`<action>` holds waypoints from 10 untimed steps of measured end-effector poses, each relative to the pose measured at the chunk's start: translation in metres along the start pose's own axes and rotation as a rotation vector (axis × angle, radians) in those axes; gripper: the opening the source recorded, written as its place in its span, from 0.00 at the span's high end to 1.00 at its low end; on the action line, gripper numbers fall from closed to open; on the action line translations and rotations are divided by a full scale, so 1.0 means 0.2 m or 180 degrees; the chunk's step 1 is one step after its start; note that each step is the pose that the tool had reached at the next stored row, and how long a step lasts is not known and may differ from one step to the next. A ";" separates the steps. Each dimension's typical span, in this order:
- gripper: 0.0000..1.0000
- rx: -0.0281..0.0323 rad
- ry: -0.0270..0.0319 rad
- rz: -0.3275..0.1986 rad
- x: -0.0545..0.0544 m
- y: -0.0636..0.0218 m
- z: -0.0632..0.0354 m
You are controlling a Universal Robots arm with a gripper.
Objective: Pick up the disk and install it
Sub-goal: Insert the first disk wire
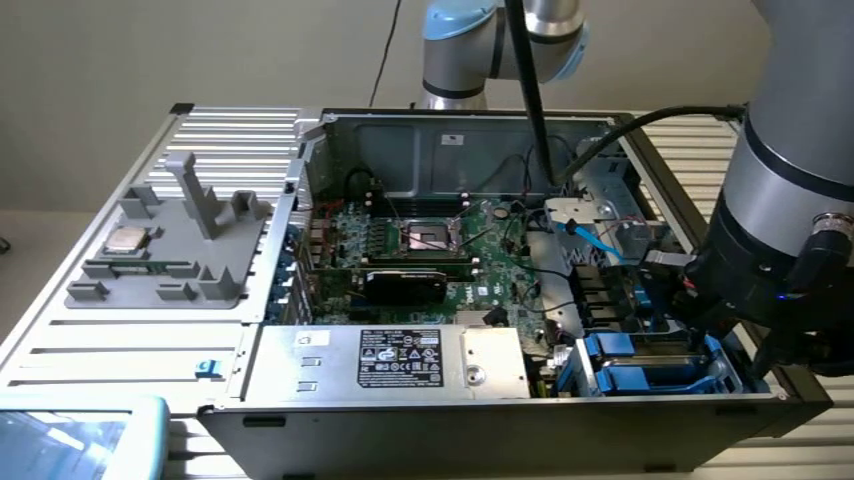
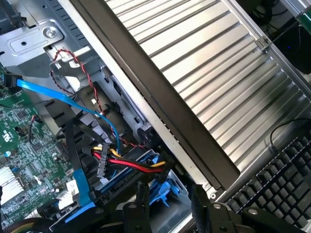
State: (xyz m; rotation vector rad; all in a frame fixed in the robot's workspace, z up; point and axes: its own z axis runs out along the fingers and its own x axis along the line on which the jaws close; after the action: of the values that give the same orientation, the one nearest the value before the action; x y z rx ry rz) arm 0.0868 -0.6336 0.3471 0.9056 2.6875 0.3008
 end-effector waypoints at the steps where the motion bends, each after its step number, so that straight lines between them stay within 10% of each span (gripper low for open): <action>1: 0.53 -0.0027 0.0019 0.0014 0.00 -0.002 0.003; 6: 0.53 -0.0165 0.0119 0.0084 -0.01 -0.007 0.017; 10: 0.53 -0.0239 0.0173 0.0118 -0.02 -0.016 0.021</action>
State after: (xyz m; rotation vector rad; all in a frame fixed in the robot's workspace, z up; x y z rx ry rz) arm 0.0894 -0.6380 0.3429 0.9388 2.6911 0.4373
